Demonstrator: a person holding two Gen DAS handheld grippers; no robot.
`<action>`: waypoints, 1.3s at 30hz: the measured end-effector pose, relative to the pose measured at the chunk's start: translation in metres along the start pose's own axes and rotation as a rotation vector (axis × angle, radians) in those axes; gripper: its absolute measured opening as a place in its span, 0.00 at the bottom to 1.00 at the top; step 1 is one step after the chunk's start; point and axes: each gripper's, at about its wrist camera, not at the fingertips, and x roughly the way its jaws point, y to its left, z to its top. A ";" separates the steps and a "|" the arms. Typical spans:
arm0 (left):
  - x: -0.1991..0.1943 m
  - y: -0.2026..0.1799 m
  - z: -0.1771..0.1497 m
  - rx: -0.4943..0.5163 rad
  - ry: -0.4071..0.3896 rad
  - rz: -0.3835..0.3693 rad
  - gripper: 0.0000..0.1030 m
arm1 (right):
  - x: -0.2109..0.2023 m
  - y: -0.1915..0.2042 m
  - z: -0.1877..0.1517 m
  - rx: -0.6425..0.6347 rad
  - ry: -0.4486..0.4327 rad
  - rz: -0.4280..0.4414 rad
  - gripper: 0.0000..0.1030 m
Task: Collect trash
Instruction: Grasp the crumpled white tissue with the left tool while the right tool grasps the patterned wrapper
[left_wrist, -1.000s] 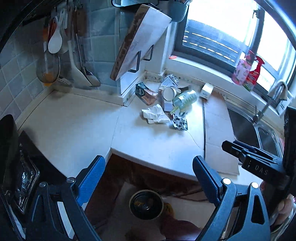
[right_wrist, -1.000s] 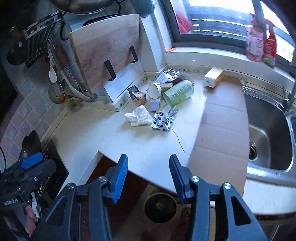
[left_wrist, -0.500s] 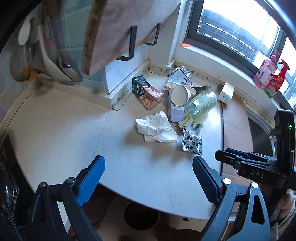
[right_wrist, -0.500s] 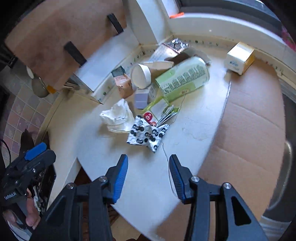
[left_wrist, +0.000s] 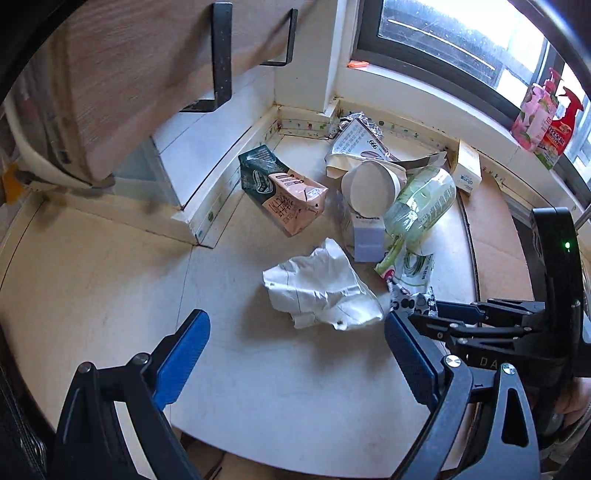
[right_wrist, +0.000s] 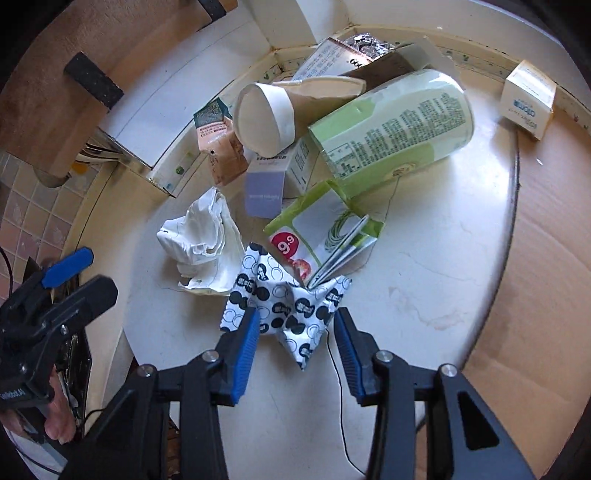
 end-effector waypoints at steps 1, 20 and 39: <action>0.003 0.000 0.003 0.008 0.003 -0.003 0.92 | 0.001 0.001 0.000 0.001 0.002 0.007 0.38; 0.100 0.007 0.046 0.117 0.158 -0.158 0.92 | 0.000 -0.006 0.000 0.022 0.003 0.042 0.26; 0.073 0.009 0.014 0.032 0.090 -0.125 0.56 | 0.000 0.001 -0.002 0.019 0.003 0.026 0.23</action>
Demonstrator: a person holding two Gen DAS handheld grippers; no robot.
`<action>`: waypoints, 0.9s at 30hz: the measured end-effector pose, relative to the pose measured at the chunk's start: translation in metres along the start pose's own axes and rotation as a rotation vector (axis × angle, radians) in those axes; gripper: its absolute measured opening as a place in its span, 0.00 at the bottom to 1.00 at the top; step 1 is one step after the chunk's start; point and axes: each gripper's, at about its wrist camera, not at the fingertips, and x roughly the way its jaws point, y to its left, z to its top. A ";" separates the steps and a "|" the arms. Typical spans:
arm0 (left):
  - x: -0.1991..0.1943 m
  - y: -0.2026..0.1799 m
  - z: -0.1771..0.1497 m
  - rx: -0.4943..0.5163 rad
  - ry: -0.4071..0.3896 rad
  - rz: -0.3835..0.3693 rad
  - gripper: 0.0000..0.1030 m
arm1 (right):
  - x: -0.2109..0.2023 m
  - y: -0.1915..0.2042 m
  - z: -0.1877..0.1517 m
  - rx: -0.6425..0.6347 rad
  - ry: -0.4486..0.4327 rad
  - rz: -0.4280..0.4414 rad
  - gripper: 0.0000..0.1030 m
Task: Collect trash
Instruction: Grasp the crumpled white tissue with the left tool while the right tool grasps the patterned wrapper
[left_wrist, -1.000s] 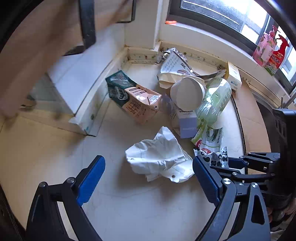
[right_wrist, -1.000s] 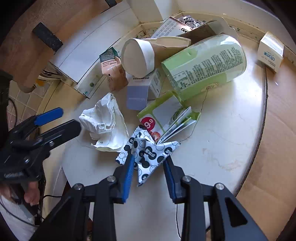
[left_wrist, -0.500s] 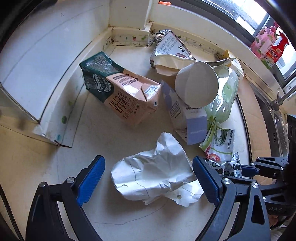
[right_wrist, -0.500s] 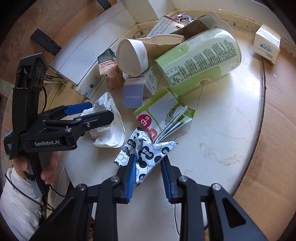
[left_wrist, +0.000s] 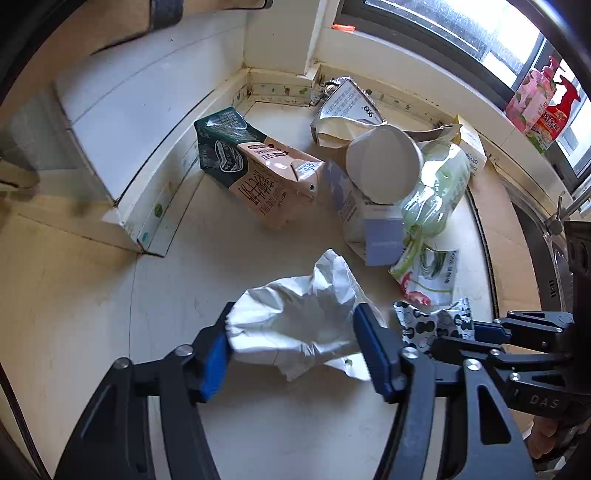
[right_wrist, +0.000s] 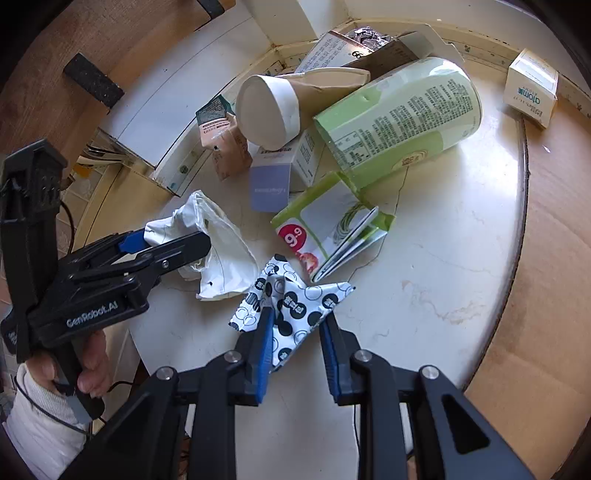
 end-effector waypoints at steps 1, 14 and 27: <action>-0.004 -0.001 -0.002 -0.002 -0.006 0.002 0.55 | 0.000 0.001 0.000 -0.001 0.000 -0.001 0.23; -0.061 -0.014 -0.045 -0.033 -0.060 0.058 0.50 | -0.023 0.025 -0.021 -0.025 -0.045 -0.005 0.23; -0.138 -0.024 -0.117 -0.035 -0.123 0.092 0.50 | -0.058 0.066 -0.073 -0.087 -0.068 -0.012 0.23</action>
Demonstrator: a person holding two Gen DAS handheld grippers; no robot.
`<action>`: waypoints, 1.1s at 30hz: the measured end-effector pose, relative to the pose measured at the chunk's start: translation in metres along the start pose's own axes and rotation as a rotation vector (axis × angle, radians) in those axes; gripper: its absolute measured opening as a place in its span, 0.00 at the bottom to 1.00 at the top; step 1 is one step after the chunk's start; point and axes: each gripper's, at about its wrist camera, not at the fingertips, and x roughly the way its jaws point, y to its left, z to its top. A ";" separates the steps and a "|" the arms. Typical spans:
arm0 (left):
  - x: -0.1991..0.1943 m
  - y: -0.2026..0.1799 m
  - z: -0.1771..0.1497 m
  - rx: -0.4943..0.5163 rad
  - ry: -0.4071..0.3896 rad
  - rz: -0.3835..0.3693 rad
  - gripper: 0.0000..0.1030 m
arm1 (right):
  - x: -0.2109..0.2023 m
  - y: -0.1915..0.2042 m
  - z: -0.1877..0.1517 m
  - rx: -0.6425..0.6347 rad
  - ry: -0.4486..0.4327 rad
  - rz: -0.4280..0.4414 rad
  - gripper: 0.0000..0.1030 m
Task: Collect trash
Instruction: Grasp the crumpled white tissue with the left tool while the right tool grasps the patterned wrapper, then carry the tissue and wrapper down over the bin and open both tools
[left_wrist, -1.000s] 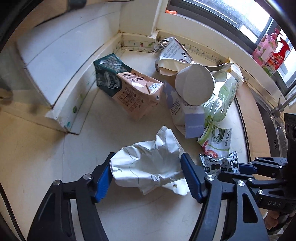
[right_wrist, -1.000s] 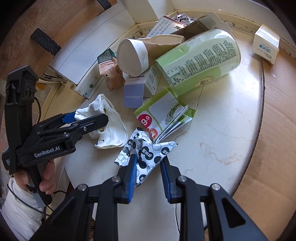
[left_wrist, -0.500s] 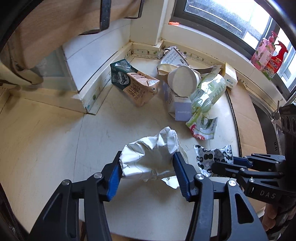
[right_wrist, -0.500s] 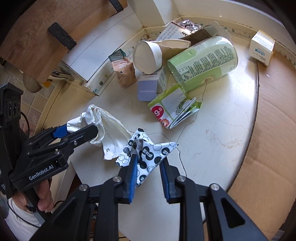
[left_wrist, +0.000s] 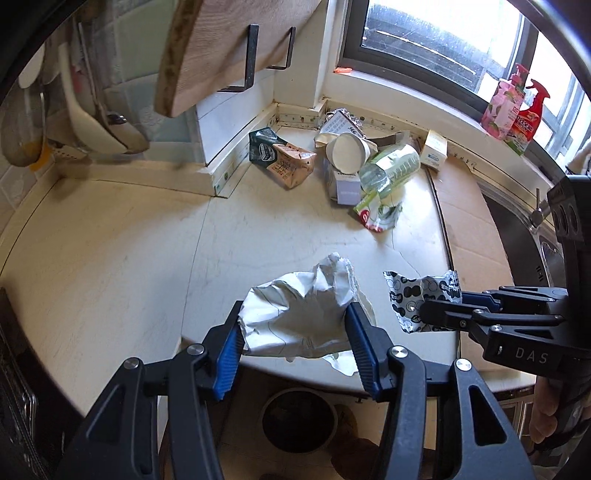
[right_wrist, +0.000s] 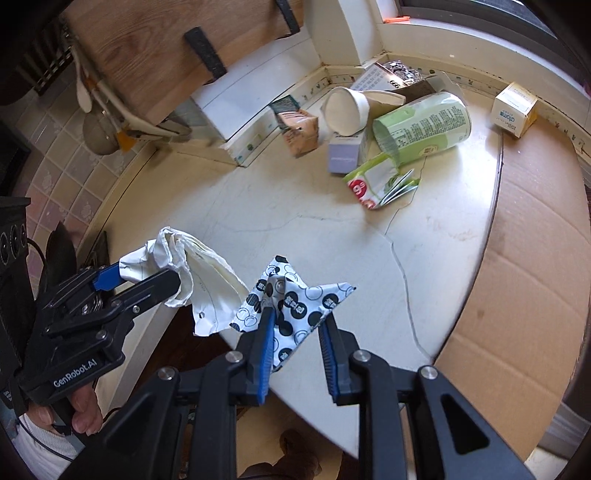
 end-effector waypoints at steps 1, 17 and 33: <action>-0.004 0.000 -0.004 0.002 0.000 -0.001 0.50 | -0.001 0.004 -0.004 -0.002 -0.001 0.000 0.23; -0.060 0.005 -0.096 0.099 0.012 -0.038 0.50 | -0.029 0.066 -0.103 0.016 -0.043 -0.052 0.23; 0.000 0.002 -0.195 0.184 0.200 -0.114 0.51 | 0.030 0.059 -0.228 0.201 0.067 -0.115 0.23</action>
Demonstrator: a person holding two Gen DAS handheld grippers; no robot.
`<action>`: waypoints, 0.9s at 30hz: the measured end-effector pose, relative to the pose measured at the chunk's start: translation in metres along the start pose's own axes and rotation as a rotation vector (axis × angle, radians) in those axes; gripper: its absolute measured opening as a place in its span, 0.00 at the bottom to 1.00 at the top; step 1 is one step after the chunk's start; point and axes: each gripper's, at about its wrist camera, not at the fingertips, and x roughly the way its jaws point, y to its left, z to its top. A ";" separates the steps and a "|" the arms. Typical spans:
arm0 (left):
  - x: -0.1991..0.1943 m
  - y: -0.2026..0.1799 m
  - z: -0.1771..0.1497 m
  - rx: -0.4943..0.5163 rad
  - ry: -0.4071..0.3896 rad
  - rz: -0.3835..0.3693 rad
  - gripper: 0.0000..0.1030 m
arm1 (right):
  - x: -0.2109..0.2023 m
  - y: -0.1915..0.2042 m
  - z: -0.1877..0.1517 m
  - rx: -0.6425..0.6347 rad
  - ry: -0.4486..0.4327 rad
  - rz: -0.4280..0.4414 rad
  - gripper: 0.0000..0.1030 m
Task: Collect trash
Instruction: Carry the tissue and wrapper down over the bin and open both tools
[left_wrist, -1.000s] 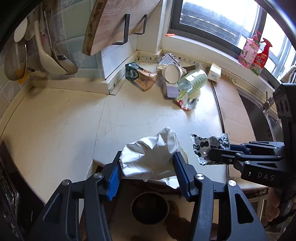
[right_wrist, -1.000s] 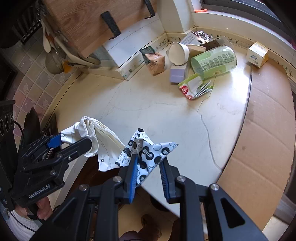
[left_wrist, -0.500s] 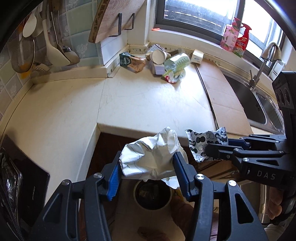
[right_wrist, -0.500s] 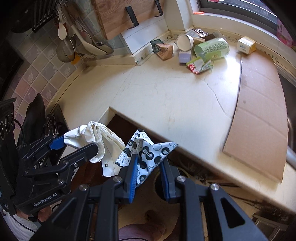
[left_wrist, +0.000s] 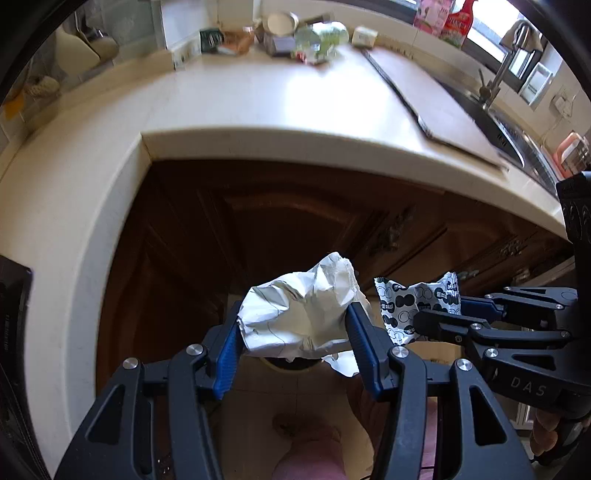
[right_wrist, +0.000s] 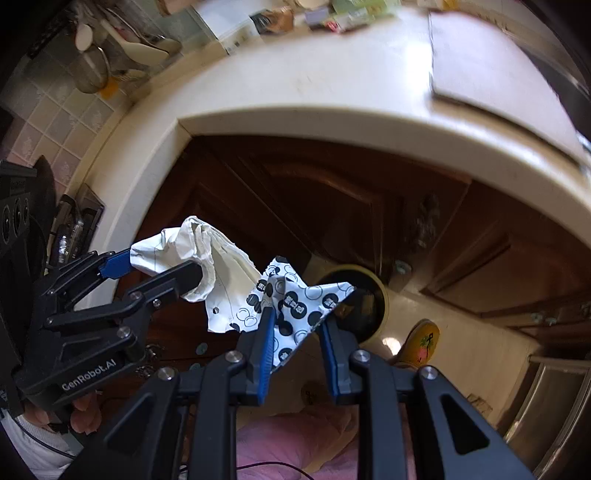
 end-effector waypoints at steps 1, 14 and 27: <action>0.007 0.001 -0.002 0.000 0.011 0.000 0.51 | 0.005 -0.002 -0.003 0.006 0.007 -0.005 0.23; 0.193 0.025 -0.045 -0.047 0.176 -0.005 0.52 | 0.182 -0.065 -0.030 -0.032 0.154 -0.084 0.23; 0.381 0.036 -0.101 -0.088 0.328 0.023 0.60 | 0.346 -0.121 -0.045 -0.042 0.242 -0.089 0.27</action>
